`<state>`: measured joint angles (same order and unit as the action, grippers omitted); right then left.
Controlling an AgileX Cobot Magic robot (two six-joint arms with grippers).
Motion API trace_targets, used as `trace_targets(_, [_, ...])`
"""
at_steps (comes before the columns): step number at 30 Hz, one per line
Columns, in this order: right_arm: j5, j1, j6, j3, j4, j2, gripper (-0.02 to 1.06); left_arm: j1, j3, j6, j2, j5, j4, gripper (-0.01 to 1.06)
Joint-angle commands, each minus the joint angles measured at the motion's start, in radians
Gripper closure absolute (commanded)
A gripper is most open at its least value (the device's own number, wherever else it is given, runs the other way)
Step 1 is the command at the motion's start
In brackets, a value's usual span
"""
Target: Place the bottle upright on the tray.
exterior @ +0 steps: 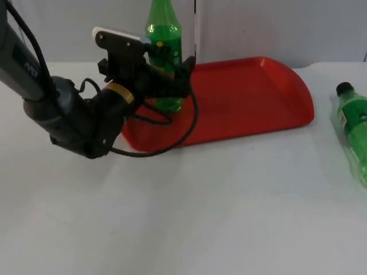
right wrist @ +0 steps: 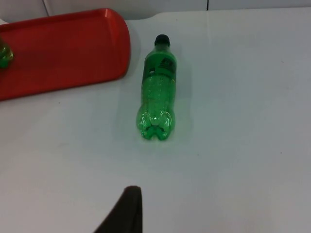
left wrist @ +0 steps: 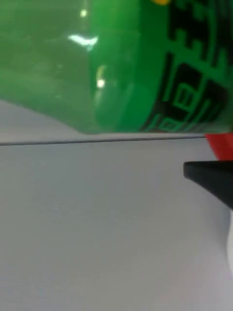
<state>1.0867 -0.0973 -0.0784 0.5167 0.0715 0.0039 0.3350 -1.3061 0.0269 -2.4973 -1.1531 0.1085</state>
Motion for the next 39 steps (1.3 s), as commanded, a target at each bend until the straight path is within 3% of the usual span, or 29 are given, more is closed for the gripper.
trace_targets(1, [-0.007, 0.008, 0.004, 0.0, -0.004, -0.004, -0.01, 0.002, 0.034, 0.007, 0.019, -0.037, 0.008, 0.0])
trace_targets(5, [-0.007, 0.008, 0.004, 0.0, -0.004, -0.004, -0.01, 0.002, 0.092, 0.002, 0.051, -0.068, 0.015, 0.0])
trace_targets(22, [-0.007, 0.008, 0.004, 0.0, -0.004, -0.004, -0.01, 0.002, 0.399, -0.001, 0.283, -0.054, 0.009, 0.0])
trace_targets(25, [-0.007, 0.008, 0.004, 0.0, -0.004, -0.004, -0.01, 0.002, 0.447, -0.001, 0.38, 0.082, 0.009, 0.0])
trace_targets(26, [-0.007, 0.008, 0.004, 0.0, -0.004, -0.004, -0.01, 0.002, 0.447, -0.001, 0.38, 0.082, 0.009, 0.0])
trace_targets(29, [-0.007, 0.008, 0.004, 0.0, -0.004, -0.004, -0.01, 0.002, 0.457, -0.001, 0.467, 0.248, 0.009, 0.0])
trace_targets(30, [-0.007, 0.008, 0.004, 0.0, -0.004, -0.004, -0.01, 0.002, 0.457, -0.001, 0.467, 0.248, 0.009, 0.0])
trace_targets(34, [-0.007, 0.008, 0.004, 0.0, -0.004, -0.004, -0.01, 0.002, 0.459, -0.001, 0.61, 0.478, 0.009, 0.0])
trace_targets(35, [-0.007, 0.008, 0.004, 0.0, -0.004, -0.004, -0.01, 0.002, 0.459, -0.001, 0.61, 0.478, 0.009, 0.0])
trace_targets(39, [-0.007, 0.008, 0.004, 0.0, -0.004, -0.004, -0.01, 0.002, 0.459, -0.001, 0.746, 0.649, 0.009, 0.0])
